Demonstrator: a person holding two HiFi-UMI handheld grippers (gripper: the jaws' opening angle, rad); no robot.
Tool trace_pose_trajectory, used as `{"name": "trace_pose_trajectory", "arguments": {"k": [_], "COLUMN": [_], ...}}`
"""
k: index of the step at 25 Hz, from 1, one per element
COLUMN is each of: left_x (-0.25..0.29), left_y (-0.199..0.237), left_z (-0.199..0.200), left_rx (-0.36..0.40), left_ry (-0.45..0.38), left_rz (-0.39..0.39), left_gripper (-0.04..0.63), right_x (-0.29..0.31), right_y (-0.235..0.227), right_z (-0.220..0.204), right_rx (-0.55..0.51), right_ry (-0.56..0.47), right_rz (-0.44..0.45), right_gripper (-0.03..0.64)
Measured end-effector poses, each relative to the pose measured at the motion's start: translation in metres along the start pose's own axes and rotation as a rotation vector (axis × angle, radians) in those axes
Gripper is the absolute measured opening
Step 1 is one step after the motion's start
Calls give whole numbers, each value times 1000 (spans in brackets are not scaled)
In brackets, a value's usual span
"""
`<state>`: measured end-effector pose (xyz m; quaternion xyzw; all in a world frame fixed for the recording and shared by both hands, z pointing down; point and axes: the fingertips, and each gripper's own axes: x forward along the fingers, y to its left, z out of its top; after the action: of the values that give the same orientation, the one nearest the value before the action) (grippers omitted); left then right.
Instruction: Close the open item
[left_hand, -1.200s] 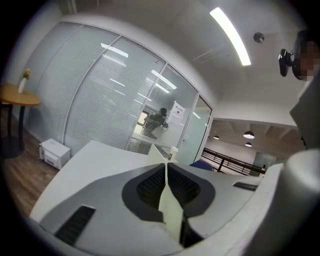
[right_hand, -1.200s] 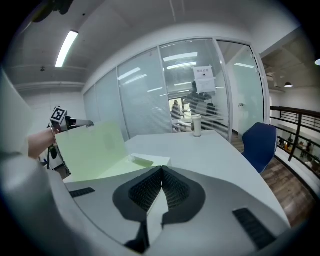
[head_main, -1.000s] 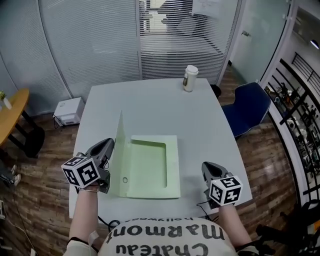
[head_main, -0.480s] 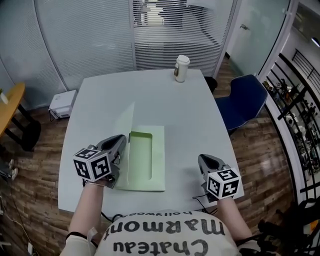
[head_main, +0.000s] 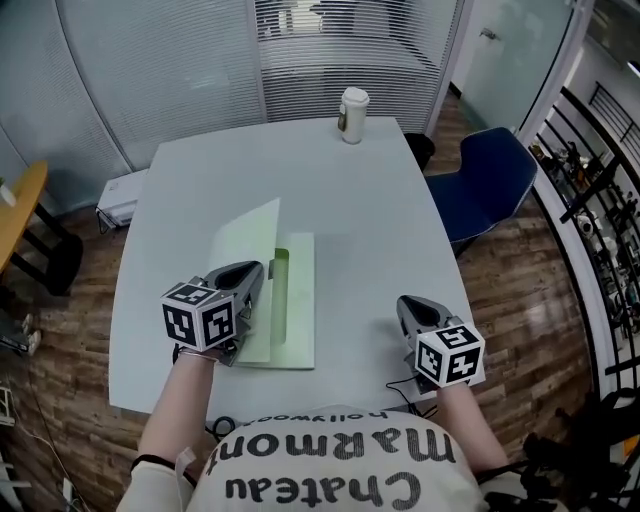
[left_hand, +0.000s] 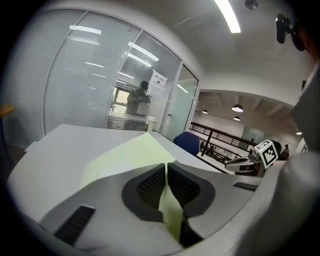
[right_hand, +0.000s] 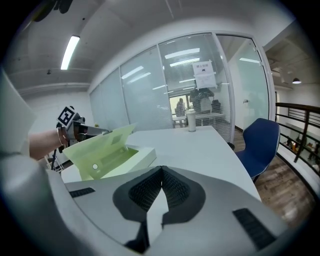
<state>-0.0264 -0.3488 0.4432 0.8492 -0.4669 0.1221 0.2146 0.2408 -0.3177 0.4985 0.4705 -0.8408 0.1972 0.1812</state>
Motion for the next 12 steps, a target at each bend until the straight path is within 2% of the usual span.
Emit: {"name": "trace_pose_trajectory", "arguments": {"k": [5,12], "left_x": [22,44], "left_y": [-13,-25], "left_z": [-14,-41], "left_rx": [80,96], "left_ry": [103,199], "left_rz": [-3,-8], "left_gripper": [8,8], "right_x": [-1,4], "right_y": [-11,-18], "right_z": [-7,-17], "right_rx": [27,72], "right_ry": [3,-9], "right_rz": [6,22], "right_gripper": [1,1]}}
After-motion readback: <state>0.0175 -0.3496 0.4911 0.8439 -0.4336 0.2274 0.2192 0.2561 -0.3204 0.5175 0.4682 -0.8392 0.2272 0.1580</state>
